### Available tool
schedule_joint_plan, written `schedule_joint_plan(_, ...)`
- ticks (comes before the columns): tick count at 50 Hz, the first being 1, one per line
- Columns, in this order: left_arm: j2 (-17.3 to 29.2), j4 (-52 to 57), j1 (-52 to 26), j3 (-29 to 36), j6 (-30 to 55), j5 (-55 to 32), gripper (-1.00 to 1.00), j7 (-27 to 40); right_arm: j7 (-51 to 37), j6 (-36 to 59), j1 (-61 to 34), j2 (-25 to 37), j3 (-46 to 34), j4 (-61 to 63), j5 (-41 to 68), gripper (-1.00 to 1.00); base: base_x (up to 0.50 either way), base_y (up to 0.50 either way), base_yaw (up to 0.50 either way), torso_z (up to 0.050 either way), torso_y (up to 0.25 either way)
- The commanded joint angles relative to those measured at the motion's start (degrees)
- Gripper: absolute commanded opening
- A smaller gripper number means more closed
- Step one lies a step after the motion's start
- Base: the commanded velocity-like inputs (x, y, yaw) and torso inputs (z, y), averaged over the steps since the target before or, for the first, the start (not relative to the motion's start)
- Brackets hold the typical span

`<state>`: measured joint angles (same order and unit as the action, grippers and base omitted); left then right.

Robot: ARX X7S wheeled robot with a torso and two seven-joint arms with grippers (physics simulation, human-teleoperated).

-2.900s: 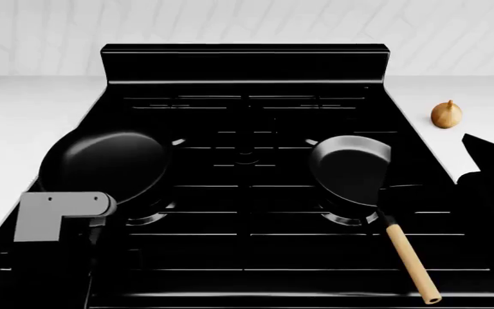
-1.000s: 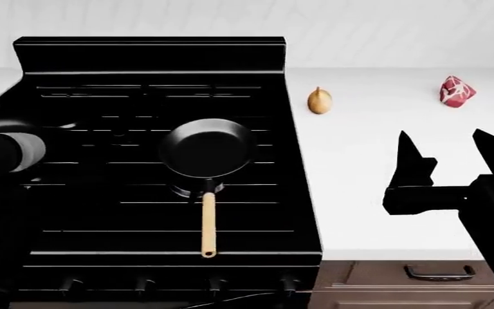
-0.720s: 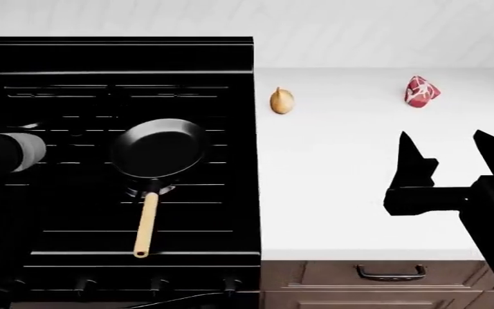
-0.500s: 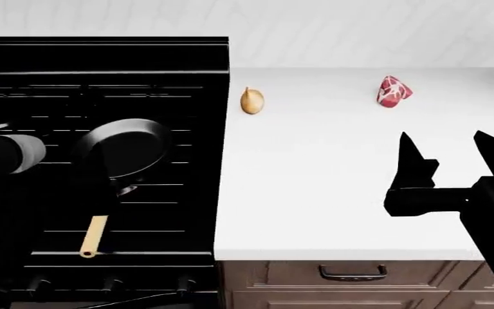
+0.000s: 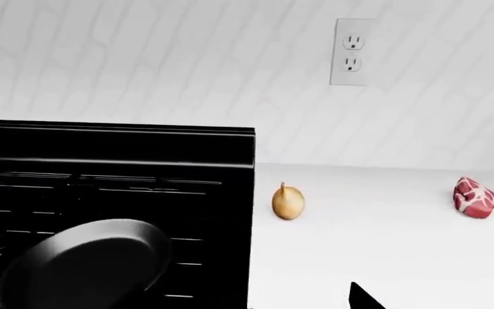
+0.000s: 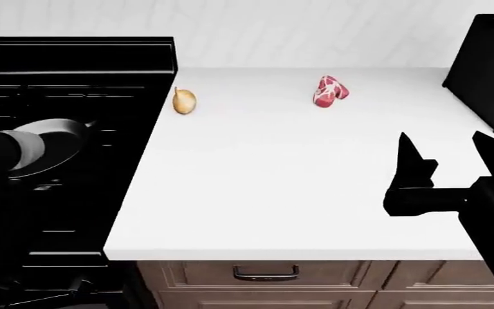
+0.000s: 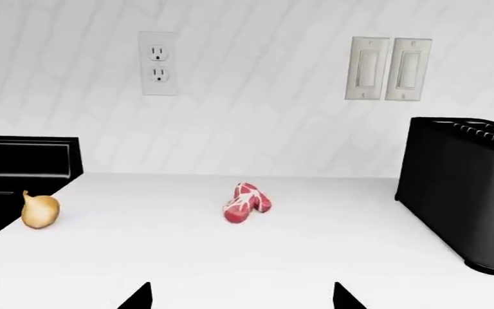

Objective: Place both pans onto different burners. Then place the onion and the lamb chop on different pans.

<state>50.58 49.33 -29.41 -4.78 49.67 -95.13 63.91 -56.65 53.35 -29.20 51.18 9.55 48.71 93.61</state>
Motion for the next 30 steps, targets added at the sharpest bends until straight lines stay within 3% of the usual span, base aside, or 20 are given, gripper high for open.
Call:
schedule_joint_plan(1, 0.1, -0.2, 0.0, 0.0, -0.1, 0.3, 1.00, -0.3, -0.1, 0.4, -0.3, 0.2, -0.8, 0.3, -1.0, 1.00, 0.00, 0.00, 0.00, 0.000, 0.000)
schedule_joint_plan(12, 0.2, 0.0, -0.3, 0.1, -0.3, 0.2, 1.00, -0.3, -0.8, 0.2, -0.4, 0.7, -0.7, 0.1, -0.2, 1.00, 0.02, 0.00, 0.00, 0.000, 0.000)
schedule_joint_plan(30, 0.3, 0.0, -0.4, 0.4, -0.5, 0.1, 1.00, 0.0, -0.6, 0.0, -0.1, 0.8, -0.8, -0.1, -0.6, 1.00, 0.49, 0.00, 0.00, 0.000, 0.000)
